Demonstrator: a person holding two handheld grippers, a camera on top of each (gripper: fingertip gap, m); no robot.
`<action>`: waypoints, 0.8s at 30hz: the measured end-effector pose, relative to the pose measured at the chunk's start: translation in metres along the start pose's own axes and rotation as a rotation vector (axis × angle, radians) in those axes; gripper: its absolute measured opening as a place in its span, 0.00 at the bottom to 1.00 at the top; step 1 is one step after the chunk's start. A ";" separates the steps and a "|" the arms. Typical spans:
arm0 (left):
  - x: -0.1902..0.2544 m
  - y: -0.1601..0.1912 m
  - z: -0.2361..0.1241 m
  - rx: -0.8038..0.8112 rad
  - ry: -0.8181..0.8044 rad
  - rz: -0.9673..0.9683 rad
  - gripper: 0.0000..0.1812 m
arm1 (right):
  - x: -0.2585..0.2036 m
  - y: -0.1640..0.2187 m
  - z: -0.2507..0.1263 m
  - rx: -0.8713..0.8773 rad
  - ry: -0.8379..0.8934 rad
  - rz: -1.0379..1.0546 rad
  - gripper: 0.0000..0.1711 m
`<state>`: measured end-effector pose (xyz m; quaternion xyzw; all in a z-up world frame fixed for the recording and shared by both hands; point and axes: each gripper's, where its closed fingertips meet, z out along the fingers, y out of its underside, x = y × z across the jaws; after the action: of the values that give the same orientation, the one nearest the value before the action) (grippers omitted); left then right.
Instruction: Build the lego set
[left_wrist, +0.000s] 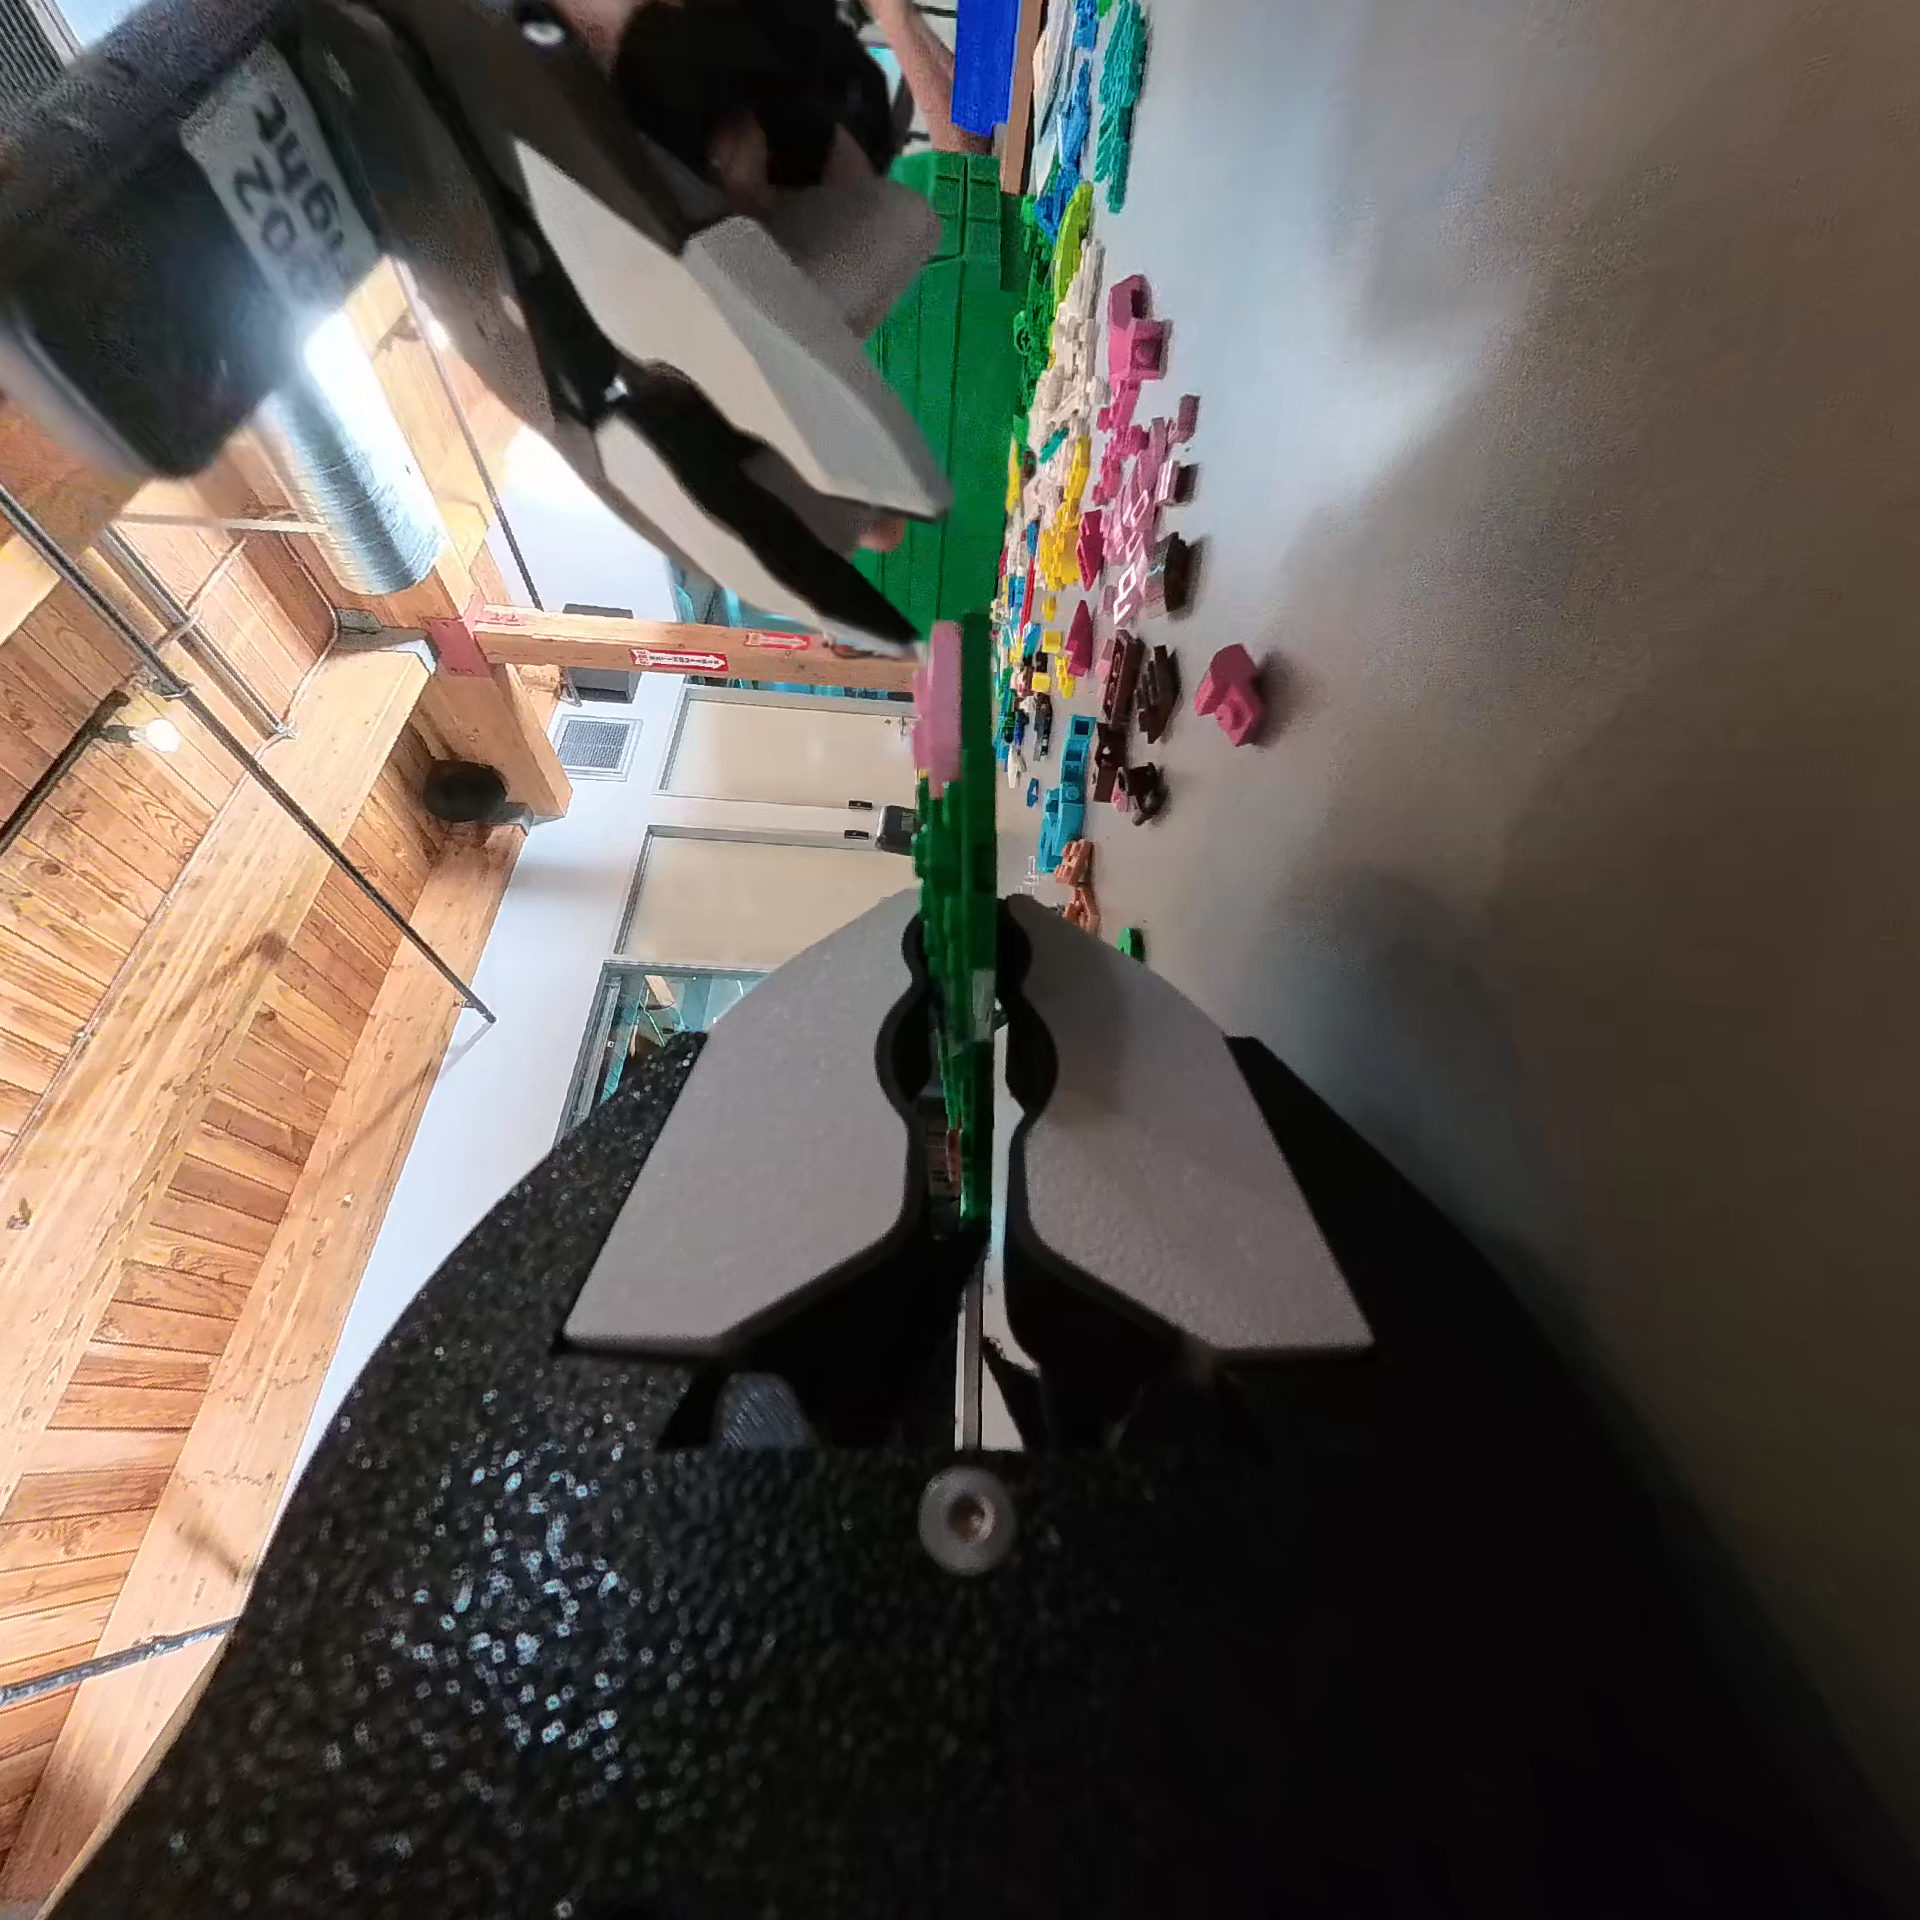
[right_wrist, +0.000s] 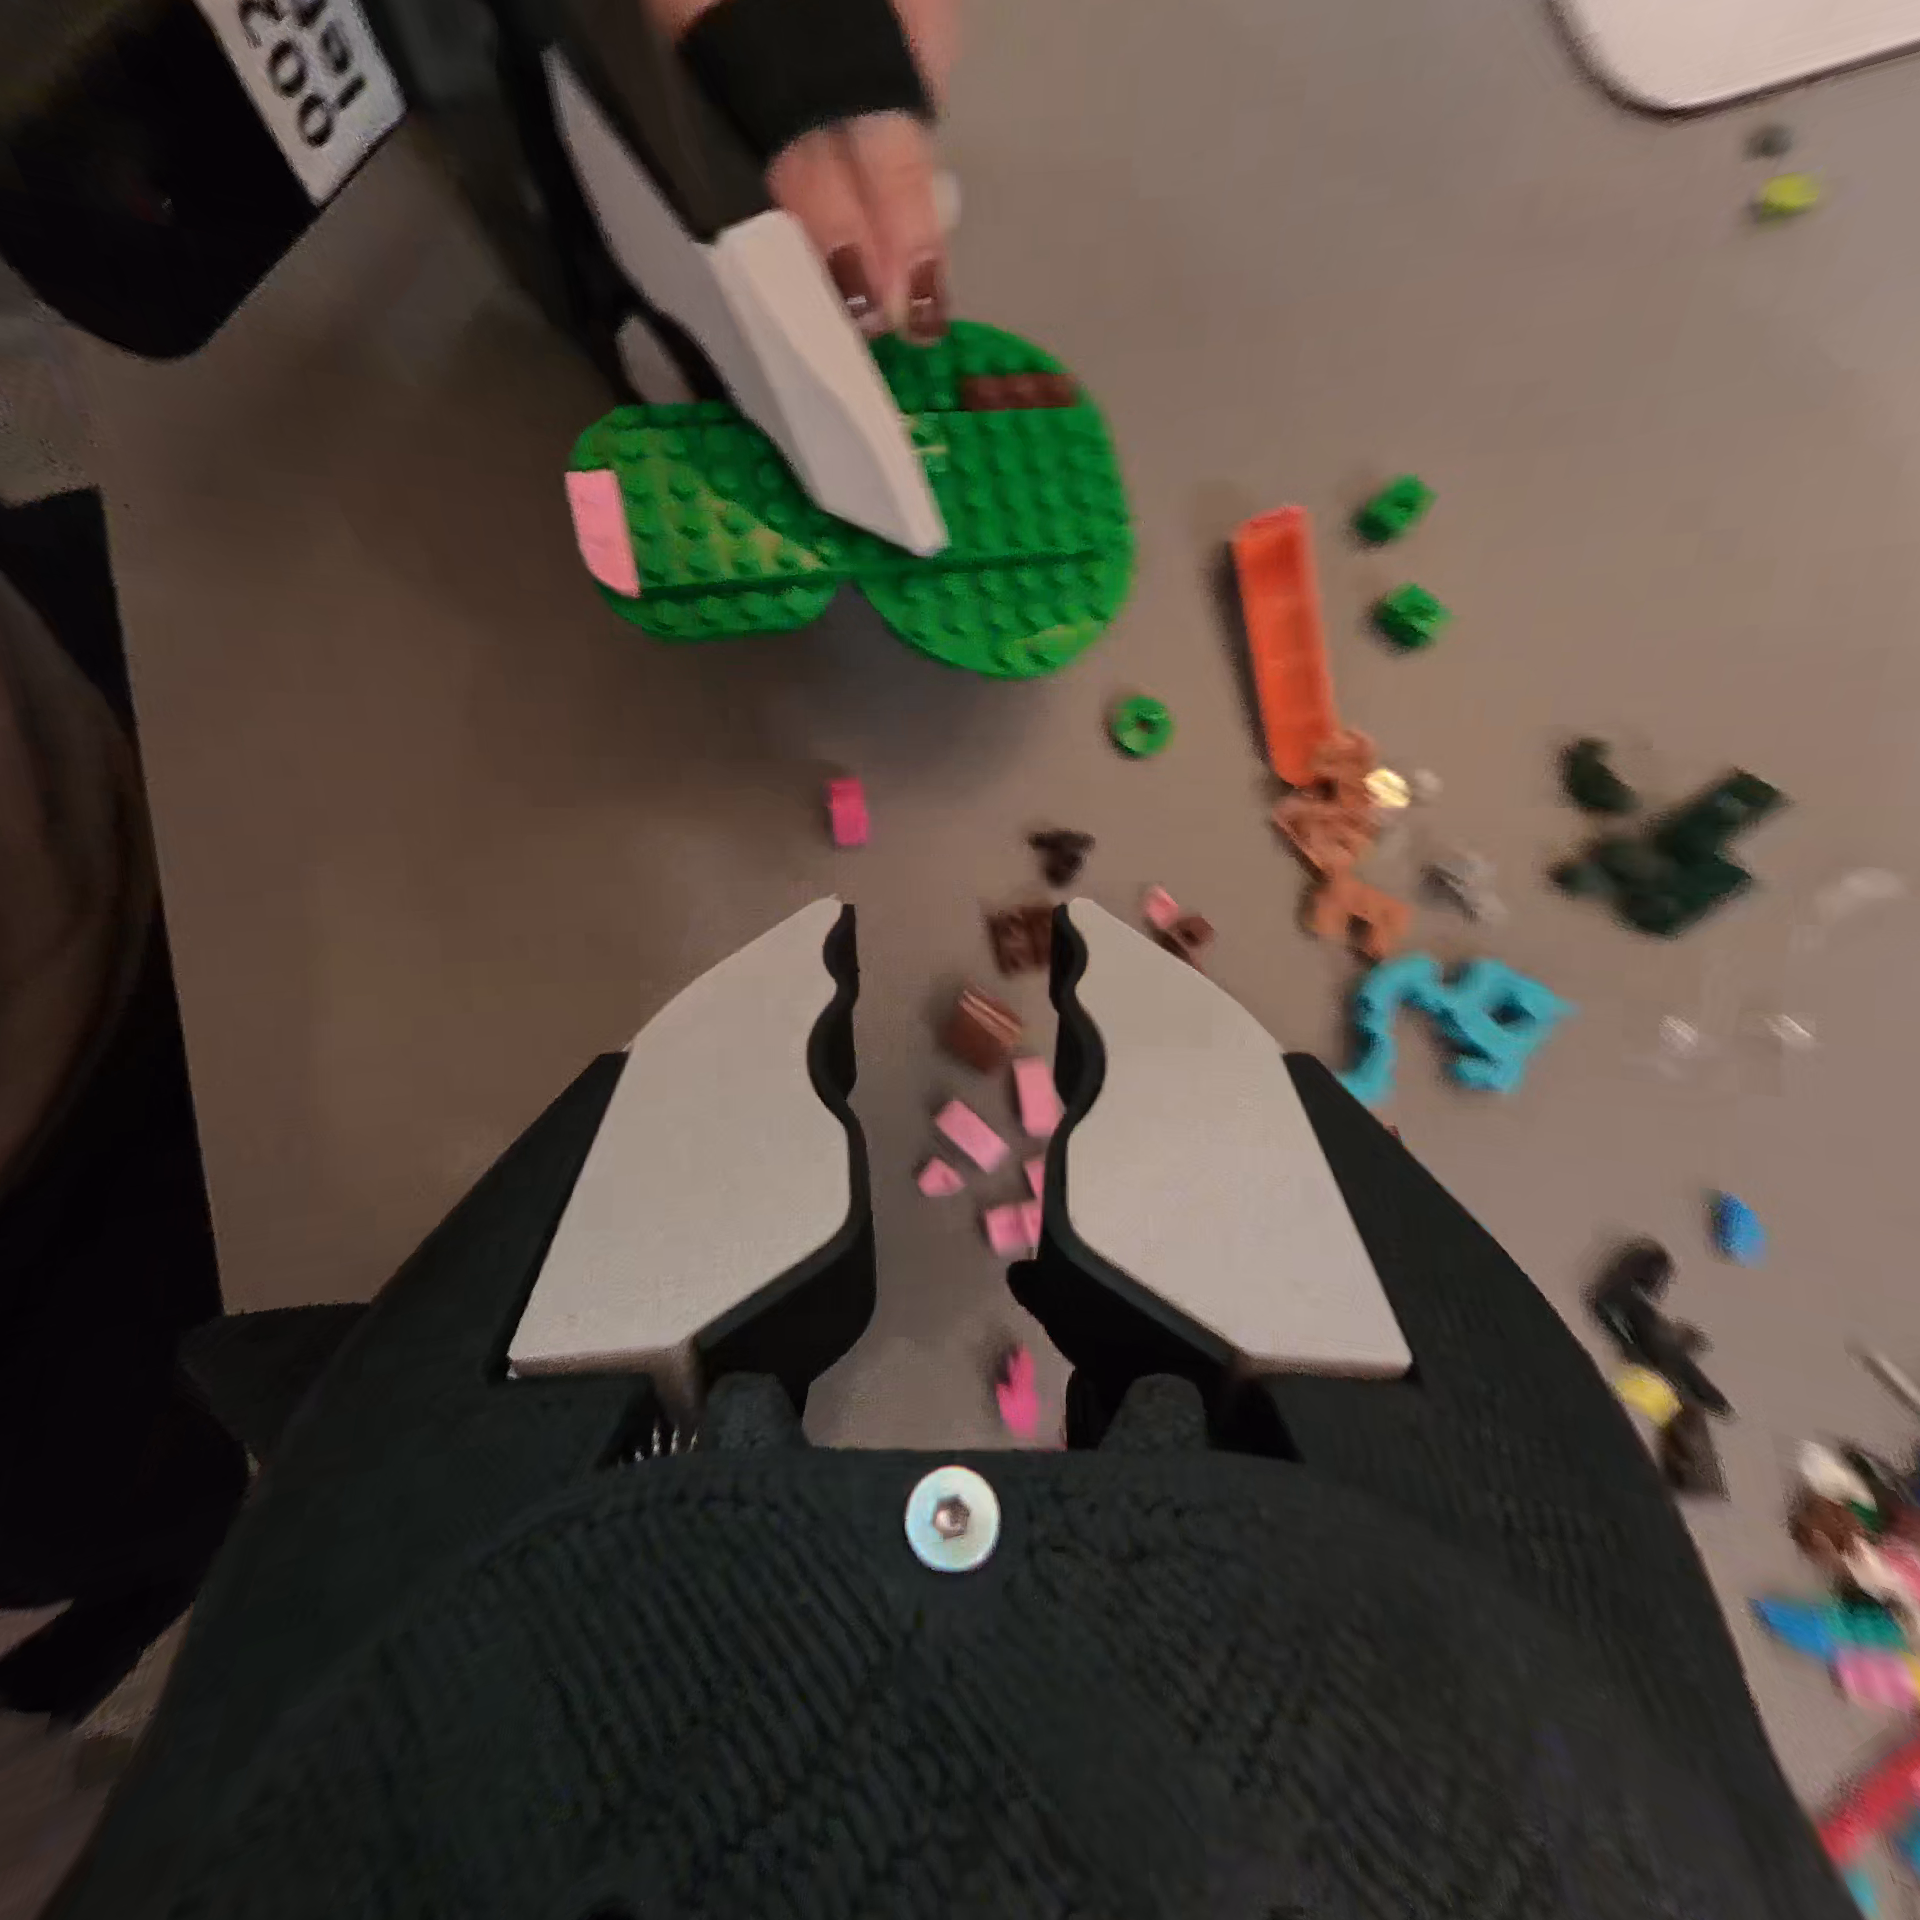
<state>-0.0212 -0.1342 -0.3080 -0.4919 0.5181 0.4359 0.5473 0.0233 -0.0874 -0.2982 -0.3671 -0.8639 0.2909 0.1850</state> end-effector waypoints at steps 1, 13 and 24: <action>0.000 0.000 0.000 0.001 -0.001 0.000 0.05 | 0.009 0.004 -0.013 0.013 0.051 0.015 0.20; 0.001 0.000 0.000 -0.001 0.004 0.003 0.05 | 0.026 0.078 -0.033 -0.171 0.076 0.175 0.16; -0.002 -0.003 -0.002 0.015 -0.014 0.006 0.05 | 0.024 0.107 -0.020 -0.314 0.033 0.241 0.08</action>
<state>-0.0187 -0.1368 -0.3057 -0.4832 0.5189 0.4370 0.5535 0.0744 -0.0028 -0.3486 -0.4971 -0.8453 0.1664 0.1034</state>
